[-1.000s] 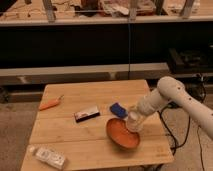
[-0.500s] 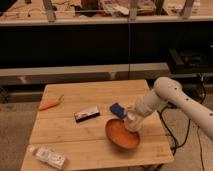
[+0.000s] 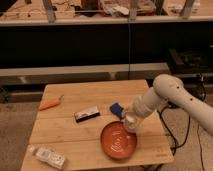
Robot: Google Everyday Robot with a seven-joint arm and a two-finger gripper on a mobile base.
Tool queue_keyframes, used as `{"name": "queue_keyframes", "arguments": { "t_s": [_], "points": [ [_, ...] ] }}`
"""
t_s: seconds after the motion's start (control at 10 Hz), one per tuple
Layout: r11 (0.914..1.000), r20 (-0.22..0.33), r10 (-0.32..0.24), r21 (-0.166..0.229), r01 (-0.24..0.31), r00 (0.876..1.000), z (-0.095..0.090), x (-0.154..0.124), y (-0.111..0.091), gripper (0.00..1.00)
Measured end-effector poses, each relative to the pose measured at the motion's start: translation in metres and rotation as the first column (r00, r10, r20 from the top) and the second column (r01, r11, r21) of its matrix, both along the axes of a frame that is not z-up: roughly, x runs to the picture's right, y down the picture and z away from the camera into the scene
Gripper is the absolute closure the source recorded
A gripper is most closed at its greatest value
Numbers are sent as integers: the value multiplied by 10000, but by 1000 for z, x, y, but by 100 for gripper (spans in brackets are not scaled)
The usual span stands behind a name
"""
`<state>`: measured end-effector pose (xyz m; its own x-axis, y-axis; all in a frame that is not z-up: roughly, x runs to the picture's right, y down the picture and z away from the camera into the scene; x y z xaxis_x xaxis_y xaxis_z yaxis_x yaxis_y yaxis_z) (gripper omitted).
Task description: Place the ceramic cup in the ceramic bowl
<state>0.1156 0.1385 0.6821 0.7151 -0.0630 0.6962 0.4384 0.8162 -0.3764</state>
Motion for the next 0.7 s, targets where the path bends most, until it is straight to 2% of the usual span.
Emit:
{"name": "queue_keyframes", "arguments": {
  "t_s": [0.1,0.3,0.6,0.7],
  "points": [
    [10000,292,-19,47,18,9996,-10,-5,-1,100],
    [9998,915,-116,-123,127,9957,-12,-24,2,100],
    [9964,2182,-177,-775,355,9757,-8,-60,10,100],
    [9927,2501,-201,-1102,491,9680,-6,-64,14,100]
  ]
}}
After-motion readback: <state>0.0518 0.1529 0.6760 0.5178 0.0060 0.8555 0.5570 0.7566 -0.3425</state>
